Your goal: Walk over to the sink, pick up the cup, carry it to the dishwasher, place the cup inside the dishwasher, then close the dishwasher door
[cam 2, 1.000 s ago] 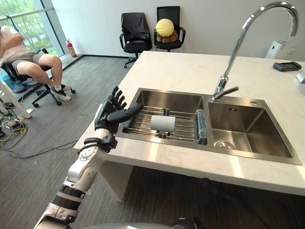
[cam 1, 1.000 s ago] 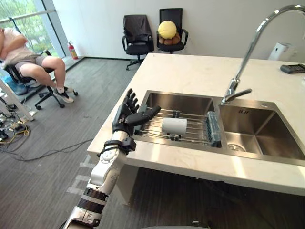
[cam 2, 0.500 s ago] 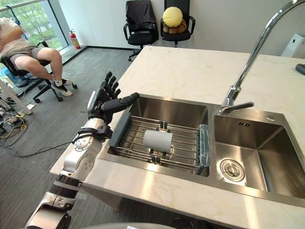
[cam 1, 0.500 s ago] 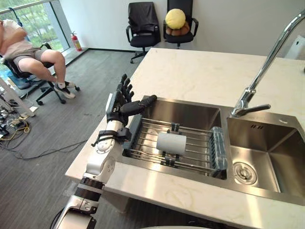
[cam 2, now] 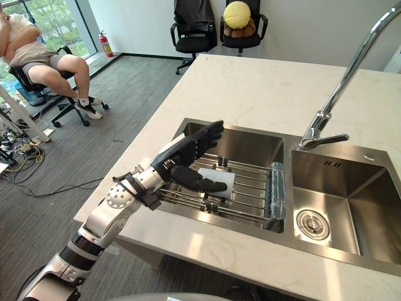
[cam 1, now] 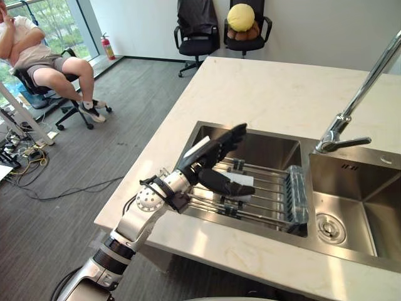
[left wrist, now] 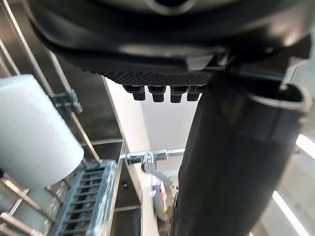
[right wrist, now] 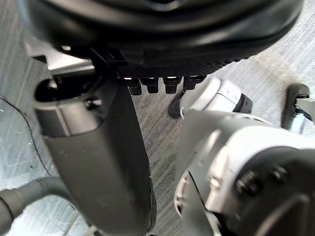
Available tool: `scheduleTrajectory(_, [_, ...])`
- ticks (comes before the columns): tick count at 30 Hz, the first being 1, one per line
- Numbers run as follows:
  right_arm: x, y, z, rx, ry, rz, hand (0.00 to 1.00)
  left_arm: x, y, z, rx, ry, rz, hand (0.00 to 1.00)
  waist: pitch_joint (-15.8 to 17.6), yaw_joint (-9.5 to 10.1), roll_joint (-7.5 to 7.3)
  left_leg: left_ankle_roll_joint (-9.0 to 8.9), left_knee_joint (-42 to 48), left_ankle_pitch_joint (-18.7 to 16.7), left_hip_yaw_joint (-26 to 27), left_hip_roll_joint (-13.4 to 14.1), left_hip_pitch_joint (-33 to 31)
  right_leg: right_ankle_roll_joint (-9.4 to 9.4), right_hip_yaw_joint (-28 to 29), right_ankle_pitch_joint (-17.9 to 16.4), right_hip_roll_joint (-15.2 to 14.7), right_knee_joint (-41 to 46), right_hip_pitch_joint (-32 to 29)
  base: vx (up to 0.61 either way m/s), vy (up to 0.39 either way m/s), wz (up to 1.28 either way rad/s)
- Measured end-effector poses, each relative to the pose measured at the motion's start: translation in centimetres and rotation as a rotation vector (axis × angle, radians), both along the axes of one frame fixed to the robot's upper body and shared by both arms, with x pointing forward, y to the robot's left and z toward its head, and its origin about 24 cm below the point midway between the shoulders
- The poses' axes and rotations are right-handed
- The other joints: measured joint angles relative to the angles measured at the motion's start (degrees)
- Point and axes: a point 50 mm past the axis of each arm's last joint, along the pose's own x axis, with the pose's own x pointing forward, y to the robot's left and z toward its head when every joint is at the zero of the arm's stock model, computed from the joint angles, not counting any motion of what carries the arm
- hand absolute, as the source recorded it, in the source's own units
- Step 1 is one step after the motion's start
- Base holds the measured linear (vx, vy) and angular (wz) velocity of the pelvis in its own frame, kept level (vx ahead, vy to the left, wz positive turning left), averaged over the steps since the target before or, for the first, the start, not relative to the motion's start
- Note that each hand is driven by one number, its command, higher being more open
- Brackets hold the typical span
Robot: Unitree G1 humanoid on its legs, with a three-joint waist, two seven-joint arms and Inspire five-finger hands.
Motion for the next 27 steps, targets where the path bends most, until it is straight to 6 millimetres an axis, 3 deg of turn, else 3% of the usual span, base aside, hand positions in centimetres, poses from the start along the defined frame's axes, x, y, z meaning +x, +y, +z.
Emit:
scheduleTrajectory(6, [-1.4,-0.2,0.2,-0.009,0.035,0.013,1.00,0.8,0.8,1.2,0.081,-0.064,0.009,1.00,0.0,-0.28,0.43,0.00,-0.1,0.0,-0.2,-0.2,-0.2,0.12,-0.2,0.2,-0.2,-0.1,0.0,0.00,0.001,0.01])
scheduleTrajectory(14, [-0.8,-0.1,0.1,0.000,0.020,0.012,1.00,1.5,0.4,2.1,0.209,-0.199,0.080,1.00,0.0,-0.74,0.46,0.02,-0.6,0.1,-0.2,-0.8,-0.5,0.30,-0.5,0.3,-0.6,-0.9,0.0,0.00,0.002,0.01])
scheduleTrajectory(19, [-0.8,0.2,0.0,0.018,0.015,0.000,1.00,2.0,0.1,2.9,0.292,-0.231,-0.003,1.00,0.0,-0.95,0.46,0.02,-0.6,0.1,-0.1,-0.8,-0.5,0.33,-0.4,0.3,-0.6,-1.0,0.0,0.00,0.000,0.00])
scheduleTrajectory(27, [-0.6,0.2,0.0,0.041,0.008,-0.001,1.00,2.6,-0.7,1.4,0.470,-0.127,-0.151,1.00,-0.3,-1.45,0.90,0.02,-0.7,0.0,1.6,-0.8,-0.5,0.28,1.2,1.3,-0.2,-1.9,-0.7,-0.03,-0.007,-0.10])
